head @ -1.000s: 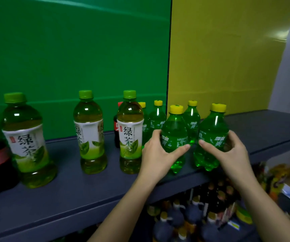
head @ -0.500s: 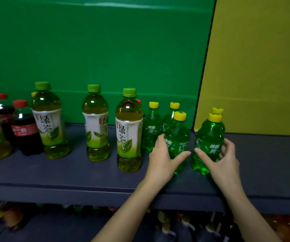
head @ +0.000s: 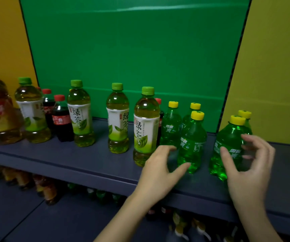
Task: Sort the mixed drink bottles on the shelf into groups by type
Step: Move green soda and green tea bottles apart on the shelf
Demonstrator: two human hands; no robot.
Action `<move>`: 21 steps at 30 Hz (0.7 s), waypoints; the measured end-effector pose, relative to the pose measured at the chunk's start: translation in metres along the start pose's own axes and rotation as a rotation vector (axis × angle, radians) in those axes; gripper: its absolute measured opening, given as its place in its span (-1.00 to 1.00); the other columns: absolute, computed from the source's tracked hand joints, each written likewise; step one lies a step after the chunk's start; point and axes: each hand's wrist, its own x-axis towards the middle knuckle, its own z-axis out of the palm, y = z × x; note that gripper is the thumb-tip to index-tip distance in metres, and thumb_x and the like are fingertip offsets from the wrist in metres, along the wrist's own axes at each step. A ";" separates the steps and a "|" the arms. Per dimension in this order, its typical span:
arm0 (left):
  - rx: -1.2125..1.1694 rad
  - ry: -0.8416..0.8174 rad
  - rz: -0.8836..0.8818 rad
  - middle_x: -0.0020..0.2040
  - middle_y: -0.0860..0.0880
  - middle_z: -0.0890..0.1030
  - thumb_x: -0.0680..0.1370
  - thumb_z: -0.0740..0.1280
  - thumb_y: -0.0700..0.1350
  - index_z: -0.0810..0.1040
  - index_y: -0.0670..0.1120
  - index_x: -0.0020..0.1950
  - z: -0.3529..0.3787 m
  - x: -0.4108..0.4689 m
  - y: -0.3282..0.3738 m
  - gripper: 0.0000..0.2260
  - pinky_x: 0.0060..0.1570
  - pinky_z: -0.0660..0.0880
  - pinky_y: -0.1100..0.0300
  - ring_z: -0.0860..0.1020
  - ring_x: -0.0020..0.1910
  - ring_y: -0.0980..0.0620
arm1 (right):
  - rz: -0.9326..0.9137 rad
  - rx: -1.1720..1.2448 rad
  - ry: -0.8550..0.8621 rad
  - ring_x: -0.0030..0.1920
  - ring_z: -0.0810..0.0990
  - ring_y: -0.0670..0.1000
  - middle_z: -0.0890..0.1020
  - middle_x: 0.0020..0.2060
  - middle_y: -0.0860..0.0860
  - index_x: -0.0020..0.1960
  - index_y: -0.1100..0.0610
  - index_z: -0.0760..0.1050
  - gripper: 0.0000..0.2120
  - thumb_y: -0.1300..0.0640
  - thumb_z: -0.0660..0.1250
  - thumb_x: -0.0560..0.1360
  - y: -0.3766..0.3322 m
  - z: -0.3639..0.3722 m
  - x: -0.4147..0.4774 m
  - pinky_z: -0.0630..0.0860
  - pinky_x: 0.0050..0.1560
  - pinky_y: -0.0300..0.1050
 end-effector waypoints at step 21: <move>-0.269 0.135 -0.278 0.41 -0.01 0.31 0.16 0.60 0.11 0.09 0.09 0.45 -0.112 0.079 -0.112 0.00 0.36 0.33 -0.02 0.33 0.37 0.03 | 0.486 0.290 -0.450 0.18 0.39 -0.09 0.41 0.20 -0.11 0.41 0.01 0.15 -0.12 0.08 0.57 0.23 -0.062 0.160 -0.031 0.32 0.12 -0.19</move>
